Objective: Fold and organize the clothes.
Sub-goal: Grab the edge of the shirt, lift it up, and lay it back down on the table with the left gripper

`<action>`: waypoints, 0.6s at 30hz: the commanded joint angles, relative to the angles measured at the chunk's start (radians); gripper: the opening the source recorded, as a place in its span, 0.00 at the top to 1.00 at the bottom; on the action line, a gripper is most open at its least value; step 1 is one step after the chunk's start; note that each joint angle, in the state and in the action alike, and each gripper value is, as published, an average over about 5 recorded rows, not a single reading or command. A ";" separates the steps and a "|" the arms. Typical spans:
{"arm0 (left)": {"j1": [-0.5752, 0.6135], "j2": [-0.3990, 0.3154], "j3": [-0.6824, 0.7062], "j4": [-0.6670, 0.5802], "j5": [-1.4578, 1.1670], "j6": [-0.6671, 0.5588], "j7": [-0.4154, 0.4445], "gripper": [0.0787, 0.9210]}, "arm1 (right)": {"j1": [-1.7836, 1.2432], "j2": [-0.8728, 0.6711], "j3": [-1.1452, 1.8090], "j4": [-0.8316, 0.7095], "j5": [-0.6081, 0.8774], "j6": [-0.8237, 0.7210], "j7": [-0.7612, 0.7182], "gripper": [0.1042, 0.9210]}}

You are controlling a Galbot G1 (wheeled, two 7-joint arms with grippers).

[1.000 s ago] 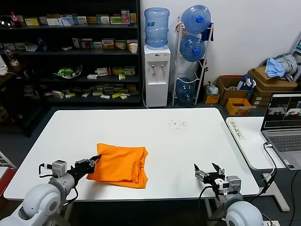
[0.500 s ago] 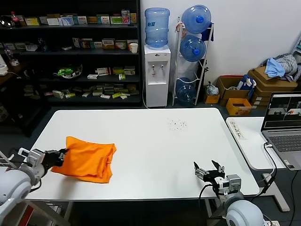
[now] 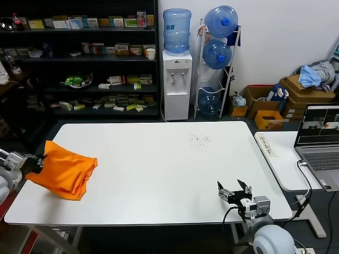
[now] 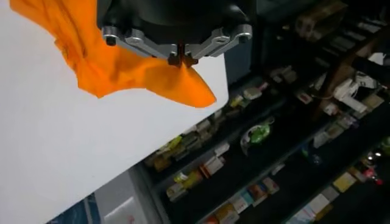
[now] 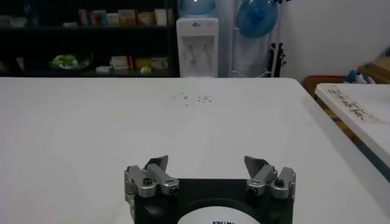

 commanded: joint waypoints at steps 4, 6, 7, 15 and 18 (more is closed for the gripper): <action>0.050 -0.063 -0.094 -0.073 -0.103 0.009 -0.056 0.95 | -0.005 0.008 -0.002 0.010 -0.010 -0.005 0.006 0.12; 0.065 -0.077 -0.078 -0.122 -0.215 0.026 -0.113 0.95 | -0.008 0.011 0.002 0.011 -0.012 -0.005 0.006 0.12; 0.068 -0.087 -0.062 -0.158 -0.301 0.037 -0.161 0.95 | -0.009 0.013 0.005 0.010 -0.013 -0.006 0.006 0.12; -0.129 -0.300 0.238 -0.419 -0.987 0.050 -0.580 0.95 | -0.022 0.045 0.029 -0.013 -0.036 -0.017 0.013 0.12; -0.241 -0.417 0.384 -0.428 -1.041 -0.004 -0.671 0.95 | -0.028 0.061 0.034 -0.019 -0.048 -0.025 0.019 0.12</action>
